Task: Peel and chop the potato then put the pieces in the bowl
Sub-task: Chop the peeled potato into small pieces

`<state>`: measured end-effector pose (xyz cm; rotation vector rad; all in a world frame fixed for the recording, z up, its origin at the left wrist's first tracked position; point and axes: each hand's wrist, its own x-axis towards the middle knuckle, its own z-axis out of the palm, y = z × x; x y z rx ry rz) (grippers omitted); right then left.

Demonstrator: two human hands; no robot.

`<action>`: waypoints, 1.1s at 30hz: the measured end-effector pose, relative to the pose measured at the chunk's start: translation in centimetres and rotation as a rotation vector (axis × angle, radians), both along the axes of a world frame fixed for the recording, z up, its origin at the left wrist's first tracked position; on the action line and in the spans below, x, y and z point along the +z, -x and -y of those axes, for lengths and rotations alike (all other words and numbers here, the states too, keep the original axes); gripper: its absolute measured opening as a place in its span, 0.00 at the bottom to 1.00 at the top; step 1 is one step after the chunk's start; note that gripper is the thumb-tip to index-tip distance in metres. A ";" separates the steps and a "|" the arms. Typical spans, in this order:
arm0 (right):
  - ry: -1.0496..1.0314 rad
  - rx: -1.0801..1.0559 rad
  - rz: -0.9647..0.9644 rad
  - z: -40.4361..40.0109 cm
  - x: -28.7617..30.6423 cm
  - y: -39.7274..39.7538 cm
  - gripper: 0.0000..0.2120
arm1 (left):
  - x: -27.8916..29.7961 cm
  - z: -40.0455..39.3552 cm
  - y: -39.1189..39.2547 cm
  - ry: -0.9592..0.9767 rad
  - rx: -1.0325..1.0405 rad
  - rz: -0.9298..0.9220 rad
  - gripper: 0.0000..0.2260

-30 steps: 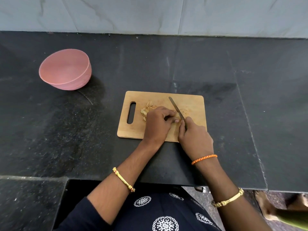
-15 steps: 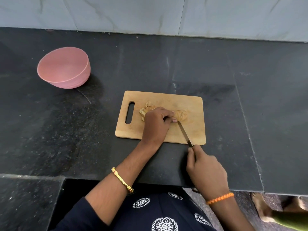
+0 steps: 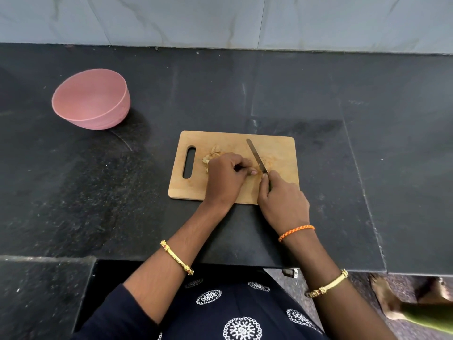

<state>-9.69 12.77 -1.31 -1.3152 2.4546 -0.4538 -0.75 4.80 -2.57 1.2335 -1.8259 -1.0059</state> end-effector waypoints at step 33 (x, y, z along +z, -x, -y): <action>0.303 -0.135 -0.074 -0.9 -1.2 0.0 0.12 | -0.1 -1.3 0.4 0.116 0.027 0.019 0.04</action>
